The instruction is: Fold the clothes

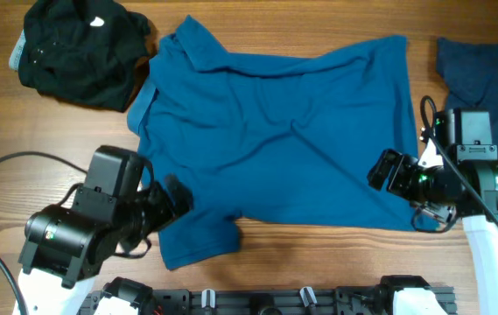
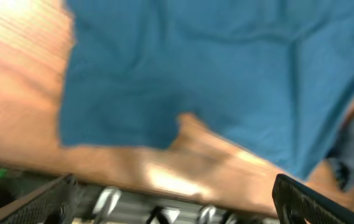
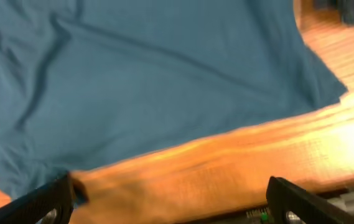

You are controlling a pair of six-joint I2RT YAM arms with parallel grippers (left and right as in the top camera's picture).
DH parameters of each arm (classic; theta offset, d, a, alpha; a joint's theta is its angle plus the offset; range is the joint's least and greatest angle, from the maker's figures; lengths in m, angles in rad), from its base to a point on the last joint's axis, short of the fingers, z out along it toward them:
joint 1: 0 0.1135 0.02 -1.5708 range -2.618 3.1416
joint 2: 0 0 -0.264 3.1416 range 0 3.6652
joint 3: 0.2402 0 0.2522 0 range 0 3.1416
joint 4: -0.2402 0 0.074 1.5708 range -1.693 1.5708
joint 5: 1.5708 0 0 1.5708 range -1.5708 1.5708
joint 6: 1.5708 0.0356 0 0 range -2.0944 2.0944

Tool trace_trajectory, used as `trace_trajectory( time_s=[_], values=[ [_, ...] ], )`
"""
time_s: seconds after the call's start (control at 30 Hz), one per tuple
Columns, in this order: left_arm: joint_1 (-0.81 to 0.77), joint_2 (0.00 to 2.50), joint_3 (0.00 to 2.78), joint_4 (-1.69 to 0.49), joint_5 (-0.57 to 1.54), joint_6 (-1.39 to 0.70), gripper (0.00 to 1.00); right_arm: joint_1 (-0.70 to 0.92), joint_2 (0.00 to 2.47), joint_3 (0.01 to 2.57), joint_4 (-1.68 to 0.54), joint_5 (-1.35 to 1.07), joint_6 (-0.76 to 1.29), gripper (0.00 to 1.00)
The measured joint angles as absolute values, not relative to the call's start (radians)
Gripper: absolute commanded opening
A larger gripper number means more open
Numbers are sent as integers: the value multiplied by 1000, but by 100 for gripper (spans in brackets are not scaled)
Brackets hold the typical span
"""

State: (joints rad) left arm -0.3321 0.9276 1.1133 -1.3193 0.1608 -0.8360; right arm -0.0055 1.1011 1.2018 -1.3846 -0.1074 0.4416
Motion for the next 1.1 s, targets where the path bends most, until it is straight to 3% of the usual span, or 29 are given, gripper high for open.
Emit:
trace_trajectory(
  time_s=[0.47,0.7,1.1],
  values=[
    [-332,1156,1113,-1005,161,-815,100,-6,1134,1200,-1177,-158,387,100],
    [-332,1286,1112,-1090,161,-809,100,-6,1219,1200,-1208,-161,387,100],
    [-332,1299,1111,-1275,186,-805,100,-6,1262,1199,-1309,-122,402,100]
  ],
)
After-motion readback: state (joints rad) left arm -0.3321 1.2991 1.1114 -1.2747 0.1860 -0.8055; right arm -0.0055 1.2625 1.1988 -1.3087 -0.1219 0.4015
